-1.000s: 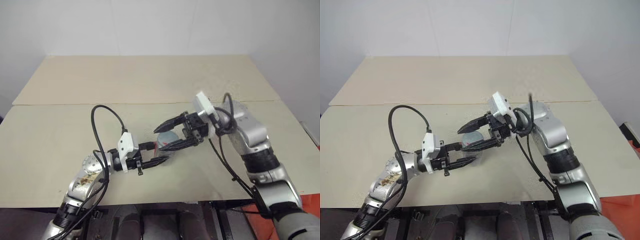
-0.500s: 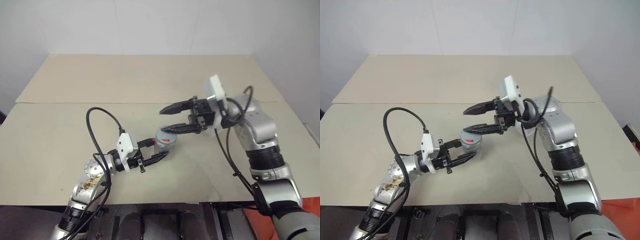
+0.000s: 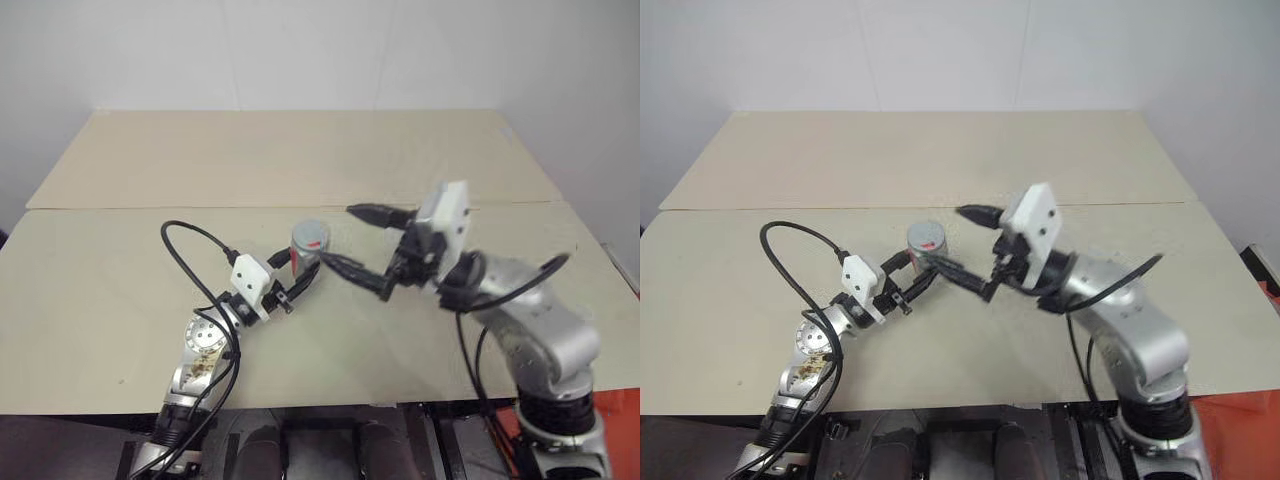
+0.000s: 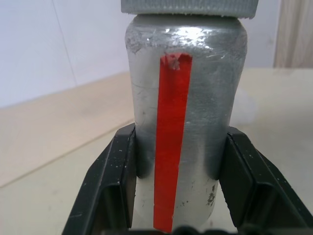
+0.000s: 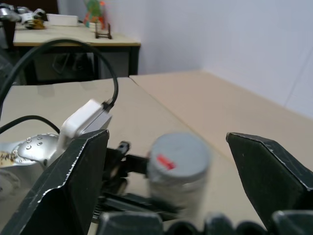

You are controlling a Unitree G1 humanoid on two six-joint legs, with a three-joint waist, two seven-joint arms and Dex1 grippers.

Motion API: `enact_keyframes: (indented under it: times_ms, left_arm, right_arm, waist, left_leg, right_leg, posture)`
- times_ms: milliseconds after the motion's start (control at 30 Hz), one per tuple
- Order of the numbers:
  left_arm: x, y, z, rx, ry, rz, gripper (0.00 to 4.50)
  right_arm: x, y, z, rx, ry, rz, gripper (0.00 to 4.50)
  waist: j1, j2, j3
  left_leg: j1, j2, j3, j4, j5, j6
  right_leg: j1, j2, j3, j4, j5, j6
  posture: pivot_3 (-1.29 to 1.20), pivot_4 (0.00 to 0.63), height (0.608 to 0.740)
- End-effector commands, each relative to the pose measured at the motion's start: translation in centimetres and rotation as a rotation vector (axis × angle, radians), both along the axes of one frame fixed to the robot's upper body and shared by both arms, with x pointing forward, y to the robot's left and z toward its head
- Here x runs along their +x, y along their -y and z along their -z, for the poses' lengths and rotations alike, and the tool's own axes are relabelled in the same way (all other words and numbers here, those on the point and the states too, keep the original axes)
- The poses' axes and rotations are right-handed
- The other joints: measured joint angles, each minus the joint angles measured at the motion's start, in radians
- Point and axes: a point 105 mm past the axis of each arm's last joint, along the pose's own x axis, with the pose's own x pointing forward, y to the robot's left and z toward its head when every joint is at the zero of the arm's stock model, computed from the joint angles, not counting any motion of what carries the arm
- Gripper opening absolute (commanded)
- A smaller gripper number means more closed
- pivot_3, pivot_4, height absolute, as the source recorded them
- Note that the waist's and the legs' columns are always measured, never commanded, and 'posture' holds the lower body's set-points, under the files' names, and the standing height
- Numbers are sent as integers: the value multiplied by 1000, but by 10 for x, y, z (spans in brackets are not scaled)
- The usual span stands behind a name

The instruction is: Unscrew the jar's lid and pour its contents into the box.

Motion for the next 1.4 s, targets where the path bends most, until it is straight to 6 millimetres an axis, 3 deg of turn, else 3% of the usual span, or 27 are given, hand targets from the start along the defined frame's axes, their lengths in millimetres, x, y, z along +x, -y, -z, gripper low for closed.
enact_keyframes:
  times_ms: [33, 167, 867, 967, 1100, 1267, 1400]
  left_arm:
    - [-2, 4, -17, -46, 53, 23, 2017]
    - [-5, 7, -15, -43, 44, 38, 2017]
    - [-10, 9, -15, -48, 34, 44, 2017]
    - [-11, 10, -14, -47, 30, 51, 2017]
    - [-11, 12, -13, -46, 27, 60, 2017]
    - [-14, 13, -13, -40, 20, 92, 2017]
    - [-25, 14, -13, -65, -22, 175, 2017]
  right_arm:
    - [4, -8, -8, 45, 86, 83, 4480]
    - [12, -13, -14, 127, 83, 128, 4480]
    - [18, -20, -8, 139, 48, 82, 4480]
    - [19, -20, -8, 144, 52, 89, 3942]
    - [19, -20, -7, 137, 58, 88, 2791]
    - [19, -20, -7, 127, 65, 80, 2790]
    - [18, -17, -7, 117, 60, -29, 2790]
  waist:
    - [1, 0, 0]
    - [2, 0, 0]
    - [1, 0, 0]
    - [1, 0, 0]
    - [1, 0, 0]
    - [1, 0, 0]
    - [1, 0, 0]
  left_leg:
    - [0, 0, 0, 0, 0, 0]
    - [-1, 0, 1, 0, 0, 0]
    - [0, 0, 1, 0, 0, 0]
    - [0, 0, 2, 0, 0, 0]
    - [0, 0, 2, 0, 0, 0]
    - [0, 0, 3, 0, 0, 0]
    - [0, 0, 3, 0, 0, 0]
  right_leg:
    - [0, 0, 0, 0, 0, 0]
    - [0, 0, 0, -1, 0, 0]
    - [0, 1, 0, -1, 0, 0]
    - [0, 1, 0, -1, 0, 0]
    - [0, 1, 0, -1, 0, 0]
    - [0, 1, 0, -1, 0, 0]
    - [0, 1, 0, -1, 0, 0]
  posture:
    - [0, 150, 740]
    - [0, 150, 740]
    - [0, 150, 740]
    - [0, 150, 740]
    - [0, 150, 740]
    - [0, 150, 740]
    - [0, 150, 740]
